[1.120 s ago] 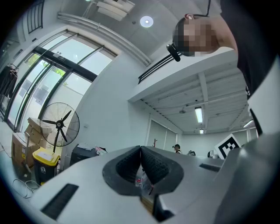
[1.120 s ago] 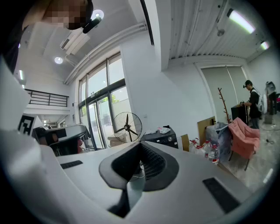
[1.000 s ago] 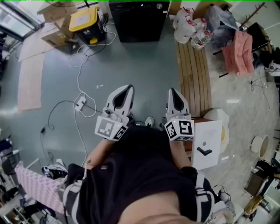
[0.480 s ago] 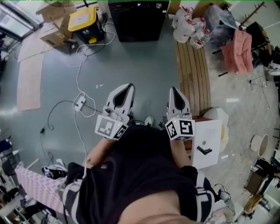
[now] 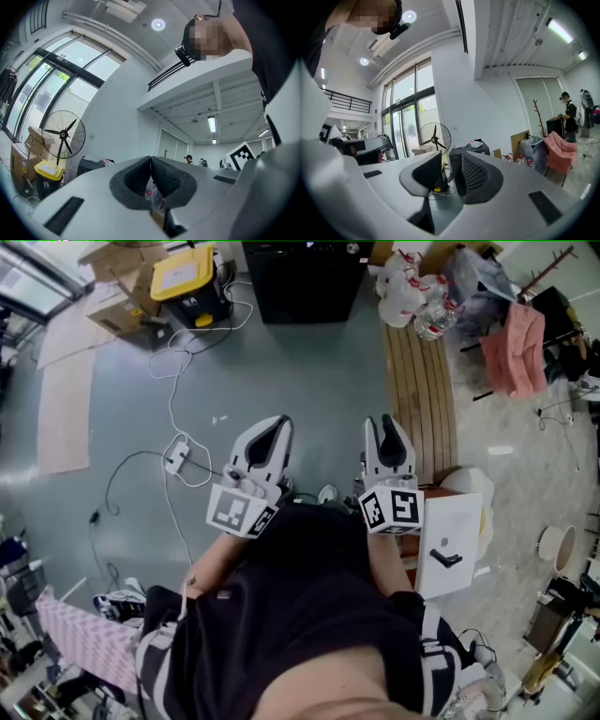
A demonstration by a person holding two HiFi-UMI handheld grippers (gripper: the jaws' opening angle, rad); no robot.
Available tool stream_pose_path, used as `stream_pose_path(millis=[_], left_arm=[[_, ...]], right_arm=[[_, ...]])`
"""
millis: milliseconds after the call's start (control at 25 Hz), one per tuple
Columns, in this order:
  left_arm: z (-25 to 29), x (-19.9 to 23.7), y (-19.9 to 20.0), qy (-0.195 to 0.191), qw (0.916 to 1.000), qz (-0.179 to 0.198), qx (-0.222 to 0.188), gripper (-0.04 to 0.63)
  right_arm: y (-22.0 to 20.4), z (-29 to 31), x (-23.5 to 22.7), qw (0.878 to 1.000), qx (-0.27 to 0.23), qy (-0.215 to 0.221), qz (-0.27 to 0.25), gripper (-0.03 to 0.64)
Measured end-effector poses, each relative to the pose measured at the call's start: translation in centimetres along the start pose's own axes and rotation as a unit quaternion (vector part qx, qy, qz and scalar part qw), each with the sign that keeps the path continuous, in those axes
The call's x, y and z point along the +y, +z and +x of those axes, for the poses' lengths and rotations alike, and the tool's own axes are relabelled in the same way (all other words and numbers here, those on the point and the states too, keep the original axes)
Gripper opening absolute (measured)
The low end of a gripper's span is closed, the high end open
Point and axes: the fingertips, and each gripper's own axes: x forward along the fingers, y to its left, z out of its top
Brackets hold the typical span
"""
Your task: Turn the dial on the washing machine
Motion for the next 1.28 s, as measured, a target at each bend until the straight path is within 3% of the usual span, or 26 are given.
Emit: stream_pose_path(millis=[280, 520, 720, 1120, 1280], left_arm=[[-1.7, 5.9, -0.9, -0.007, 0.9999, -0.006, 0.012, 0.021], [1.8, 10.4, -1.9, 0.002, 0.9997, -0.016, 0.020, 0.021], [10.5, 14.2, -3.1, 0.009, 0.9998, -0.009, 0.018, 0.021], [36.3, 21.8, -2.8, 0.044, 0.9990, -0.003, 0.005, 0.021], [44.1, 24.1, -3.1, 0.059, 0.9982, 0.003, 0.001, 0.021]], right_arm=[[-2.6, 3.9, 3.9, 1.000, 0.002, -0.005, 0.003, 0.138], [-3.5, 10.1, 3.3, 1.000, 0.019, 0.000, 0.008, 0.138], [-2.7, 19.2, -2.0, 1.000, 0.013, 0.007, 0.005, 0.138], [2.3, 41.5, -17.0, 0.998, 0.036, 0.044, -0.004, 0.138], [3.5, 49.7, -22.3, 0.997, 0.047, 0.060, 0.002, 0.149]])
